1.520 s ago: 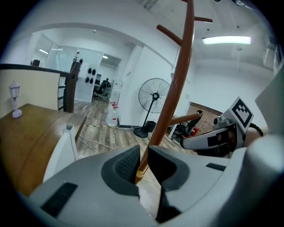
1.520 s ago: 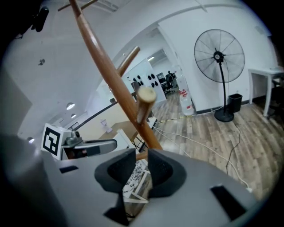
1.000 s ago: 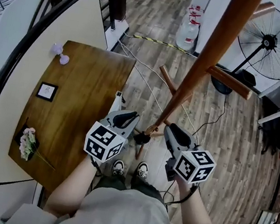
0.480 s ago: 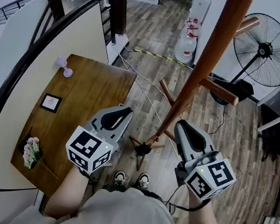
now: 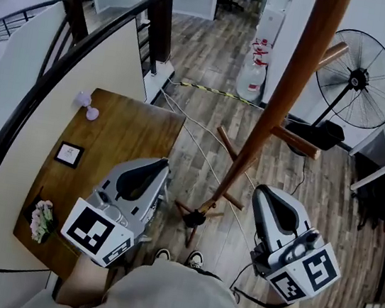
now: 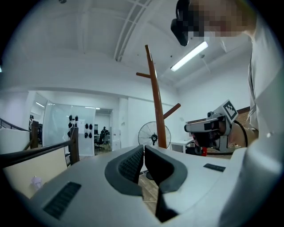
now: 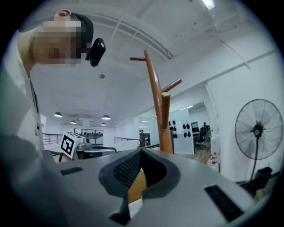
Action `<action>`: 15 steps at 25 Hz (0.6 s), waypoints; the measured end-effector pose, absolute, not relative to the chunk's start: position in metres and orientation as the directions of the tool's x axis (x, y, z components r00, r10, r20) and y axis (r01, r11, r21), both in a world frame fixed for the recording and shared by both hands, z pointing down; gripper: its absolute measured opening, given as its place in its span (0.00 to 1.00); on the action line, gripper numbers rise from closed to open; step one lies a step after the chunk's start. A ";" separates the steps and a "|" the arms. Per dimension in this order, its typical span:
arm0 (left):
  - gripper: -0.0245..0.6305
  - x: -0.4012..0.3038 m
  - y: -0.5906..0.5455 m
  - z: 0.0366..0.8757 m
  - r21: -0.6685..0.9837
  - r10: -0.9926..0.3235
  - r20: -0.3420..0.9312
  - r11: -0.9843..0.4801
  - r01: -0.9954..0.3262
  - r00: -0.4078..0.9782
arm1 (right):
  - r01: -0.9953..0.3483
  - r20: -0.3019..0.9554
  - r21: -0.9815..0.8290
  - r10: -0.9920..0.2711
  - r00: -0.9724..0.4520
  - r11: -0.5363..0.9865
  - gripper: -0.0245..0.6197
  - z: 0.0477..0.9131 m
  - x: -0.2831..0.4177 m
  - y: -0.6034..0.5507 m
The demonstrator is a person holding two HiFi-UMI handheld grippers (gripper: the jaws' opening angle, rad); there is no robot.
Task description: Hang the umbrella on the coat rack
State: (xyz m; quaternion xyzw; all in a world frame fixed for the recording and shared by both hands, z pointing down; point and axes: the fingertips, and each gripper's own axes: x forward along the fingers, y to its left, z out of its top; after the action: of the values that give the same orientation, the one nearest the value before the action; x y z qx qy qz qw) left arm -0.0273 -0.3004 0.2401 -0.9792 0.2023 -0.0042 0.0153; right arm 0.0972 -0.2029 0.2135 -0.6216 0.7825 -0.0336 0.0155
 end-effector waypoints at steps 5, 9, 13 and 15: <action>0.05 -0.031 -0.299 0.247 -0.022 -0.402 0.028 -0.916 -0.402 0.915 | -0.973 0.045 -0.031 -0.973 -0.228 0.227 0.04 0.221 0.094 -0.202; 0.05 -0.029 -0.299 0.246 -0.006 -0.387 0.017 -0.922 -0.387 0.922 | -0.970 0.052 -0.041 -0.969 -0.241 0.239 0.04 0.226 0.095 -0.206; 0.05 -0.028 -0.300 0.242 0.002 -0.377 0.004 -0.926 -0.377 0.926 | -0.969 0.038 -0.058 -0.970 -0.241 0.239 0.04 0.225 0.097 -0.211; 0.05 -0.026 -0.301 0.243 -0.004 -0.381 0.009 -0.925 -0.381 0.925 | -0.971 0.035 -0.061 -0.971 -0.235 0.233 0.04 0.225 0.100 -0.212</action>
State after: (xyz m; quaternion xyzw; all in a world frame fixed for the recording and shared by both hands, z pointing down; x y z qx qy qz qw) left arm -0.0260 -0.3009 0.2429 -0.9810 0.1942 -0.0048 0.0010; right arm 0.1003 -0.2116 0.2249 -0.6184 0.7851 -0.0349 0.0053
